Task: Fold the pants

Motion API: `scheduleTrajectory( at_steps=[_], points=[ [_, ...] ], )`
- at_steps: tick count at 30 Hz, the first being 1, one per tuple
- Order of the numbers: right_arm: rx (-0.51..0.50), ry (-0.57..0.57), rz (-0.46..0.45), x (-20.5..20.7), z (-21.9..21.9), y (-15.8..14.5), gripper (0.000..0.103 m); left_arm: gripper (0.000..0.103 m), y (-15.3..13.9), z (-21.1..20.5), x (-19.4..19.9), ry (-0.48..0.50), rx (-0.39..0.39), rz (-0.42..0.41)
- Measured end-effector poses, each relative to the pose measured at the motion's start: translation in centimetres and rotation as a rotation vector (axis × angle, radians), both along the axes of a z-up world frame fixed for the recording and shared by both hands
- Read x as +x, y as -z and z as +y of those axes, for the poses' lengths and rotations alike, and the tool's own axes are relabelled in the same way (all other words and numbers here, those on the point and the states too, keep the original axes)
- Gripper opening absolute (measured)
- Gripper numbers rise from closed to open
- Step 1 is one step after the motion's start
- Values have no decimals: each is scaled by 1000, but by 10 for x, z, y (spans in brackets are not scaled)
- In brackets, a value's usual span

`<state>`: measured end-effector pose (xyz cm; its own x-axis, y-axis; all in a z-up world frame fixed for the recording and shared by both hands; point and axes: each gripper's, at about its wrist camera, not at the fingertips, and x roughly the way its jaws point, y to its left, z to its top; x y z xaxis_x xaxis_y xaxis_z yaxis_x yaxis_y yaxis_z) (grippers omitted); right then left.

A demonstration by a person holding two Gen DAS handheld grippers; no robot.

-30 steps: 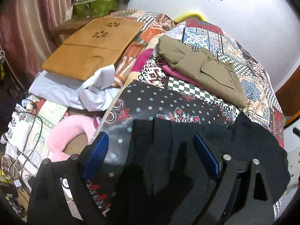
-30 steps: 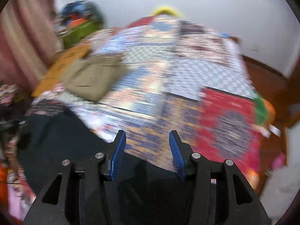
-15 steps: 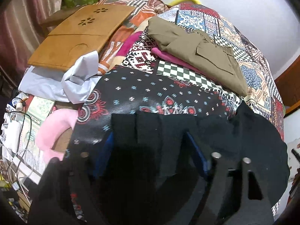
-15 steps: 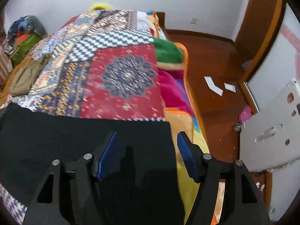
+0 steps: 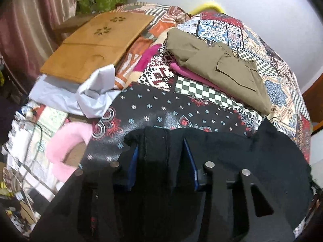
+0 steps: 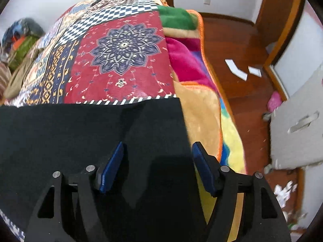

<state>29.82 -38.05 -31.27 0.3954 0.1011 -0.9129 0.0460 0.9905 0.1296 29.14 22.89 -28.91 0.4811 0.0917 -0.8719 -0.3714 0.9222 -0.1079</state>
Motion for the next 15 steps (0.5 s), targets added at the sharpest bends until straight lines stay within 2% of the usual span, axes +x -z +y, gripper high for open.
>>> scheduleTrajectory(
  at_steps=[3, 4, 8, 13, 15],
  points=[
    [-16, 3, -13, -1, 3, -4, 65, 45, 0, -7, 3, 17, 48, 17],
    [-28, -1, -20, -2, 5, -7, 65, 50, -1, -10, 3, 29, 71, 27],
    [-54, 5, -87, -23, 1, -34, 67, 54, -20, -18, -3, 27, 134, 47],
    [-36, 69, -163, -55, -27, -69, 68, 60, -61, -47, -8, 71, 132, -32],
    [-22, 83, -179, -67, -36, -77, 68, 64, -78, -77, -7, 129, 145, -72]
  ],
)
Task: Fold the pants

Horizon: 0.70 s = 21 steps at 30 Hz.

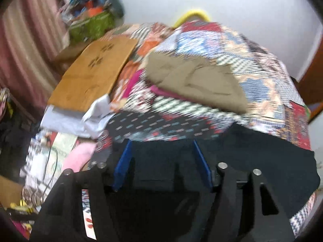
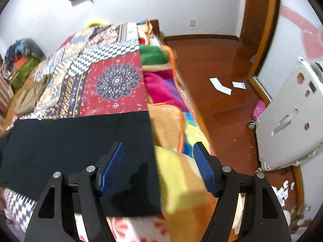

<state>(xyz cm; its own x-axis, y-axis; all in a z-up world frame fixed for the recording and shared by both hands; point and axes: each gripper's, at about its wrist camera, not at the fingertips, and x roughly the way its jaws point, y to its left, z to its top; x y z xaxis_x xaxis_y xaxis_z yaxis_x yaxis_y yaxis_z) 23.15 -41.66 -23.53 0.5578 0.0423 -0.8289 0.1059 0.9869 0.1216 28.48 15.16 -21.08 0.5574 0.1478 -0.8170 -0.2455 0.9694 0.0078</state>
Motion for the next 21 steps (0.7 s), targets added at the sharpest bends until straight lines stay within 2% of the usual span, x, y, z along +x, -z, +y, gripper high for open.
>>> scheduleTrajectory(
  at_steps=[4, 6, 10, 12, 16, 18, 21],
  points=[
    [19, 18, -13, -27, -10, -10, 68, 66, -20, -61, 7, 127, -19, -46],
    [45, 14, -16, -40, -7, -10, 68, 68, -27, -105, 11, 218, -40, -65],
    [112, -28, 1, -58, 2, -2, 68, 69, -25, -181, 19, 370, -75, -55],
    [150, -49, 15, -64, 8, 5, 68, 69, -19, -215, 20, 438, -90, -41],
    [297, -72, 60, -67, 13, 25, 68, 69, 4, -281, 18, 555, -116, 26],
    [370, -77, 80, -63, 17, 35, 68, 69, 14, -304, 14, 602, -131, 52],
    [414, -87, 93, -55, 24, 46, 68, 69, 36, -335, 8, 652, -118, 104]
  ],
)
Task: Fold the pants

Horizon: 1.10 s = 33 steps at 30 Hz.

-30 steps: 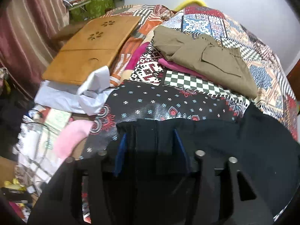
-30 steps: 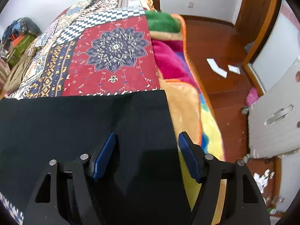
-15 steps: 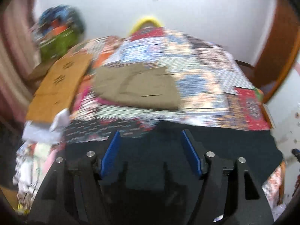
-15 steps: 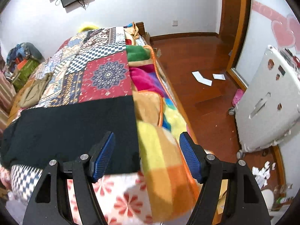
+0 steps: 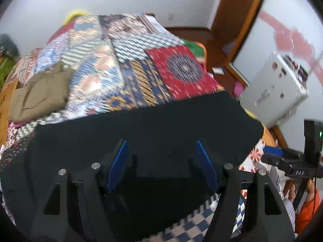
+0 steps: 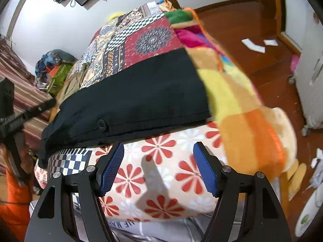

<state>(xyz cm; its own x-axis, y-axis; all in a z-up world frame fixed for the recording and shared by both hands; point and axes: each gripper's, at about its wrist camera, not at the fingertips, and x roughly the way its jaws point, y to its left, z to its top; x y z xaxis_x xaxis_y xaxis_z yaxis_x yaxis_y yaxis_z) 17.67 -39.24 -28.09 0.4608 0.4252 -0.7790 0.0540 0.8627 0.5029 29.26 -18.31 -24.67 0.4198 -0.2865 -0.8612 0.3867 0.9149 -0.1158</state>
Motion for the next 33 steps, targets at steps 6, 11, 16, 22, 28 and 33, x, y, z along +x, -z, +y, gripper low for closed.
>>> scheduleTrajectory(
  at_steps=[6, 11, 16, 22, 28, 33],
  points=[
    [61, 18, -17, 15, 3, 7, 70, 69, 35, -23, -3, 22, -21, 93],
    [167, 90, -41, 20, -8, 9, 70, 69, 46, -24, -3, 16, -12, 97],
    [186, 158, -63, 20, -12, 8, 69, 69, 49, -26, -5, 19, -6, 86],
    [178, 131, -28, 16, -8, 15, 70, 69, 51, -29, -3, 29, 17, 76],
    [148, 125, -68, 28, -1, 12, 64, 70, 52, -31, -5, 35, 37, 63],
    [159, 157, -130, 40, -4, 0, 48, 70, 52, -31, -4, 39, 39, 63]
  ],
)
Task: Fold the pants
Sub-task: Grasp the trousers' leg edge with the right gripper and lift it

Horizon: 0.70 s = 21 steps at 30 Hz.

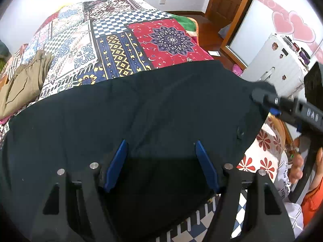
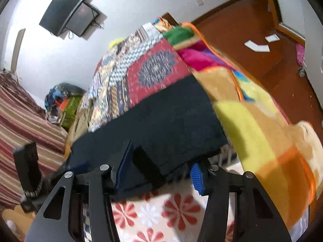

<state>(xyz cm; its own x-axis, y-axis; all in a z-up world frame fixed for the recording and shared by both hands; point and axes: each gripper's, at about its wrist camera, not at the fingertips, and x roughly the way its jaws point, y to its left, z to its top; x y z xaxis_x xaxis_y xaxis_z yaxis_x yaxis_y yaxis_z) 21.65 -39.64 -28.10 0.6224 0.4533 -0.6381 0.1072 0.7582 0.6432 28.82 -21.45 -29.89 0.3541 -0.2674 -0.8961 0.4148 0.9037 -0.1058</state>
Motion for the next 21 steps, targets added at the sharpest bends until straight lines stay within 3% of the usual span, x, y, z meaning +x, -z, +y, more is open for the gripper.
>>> scheduleTrajectory(
  at_steps=[2, 4, 6, 14, 21],
  points=[
    [-14, 1, -12, 6, 2, -3, 47, 70, -1, 0, 0, -1, -5, 4],
    [-32, -3, 1, 11, 6, 0, 40, 70, -2, 1, 2, -8, -13, 15],
    [-58, 2, 9, 13, 8, 4, 18, 70, -5, 5, 4, -34, -40, 33],
    [-108, 13, -43, 7, 6, -8, 12, 70, -17, 8, 16, -67, -72, 23],
    [-119, 32, -106, 6, 7, -22, 11, 70, -3, -5, 17, -43, -49, 53]
  ],
)
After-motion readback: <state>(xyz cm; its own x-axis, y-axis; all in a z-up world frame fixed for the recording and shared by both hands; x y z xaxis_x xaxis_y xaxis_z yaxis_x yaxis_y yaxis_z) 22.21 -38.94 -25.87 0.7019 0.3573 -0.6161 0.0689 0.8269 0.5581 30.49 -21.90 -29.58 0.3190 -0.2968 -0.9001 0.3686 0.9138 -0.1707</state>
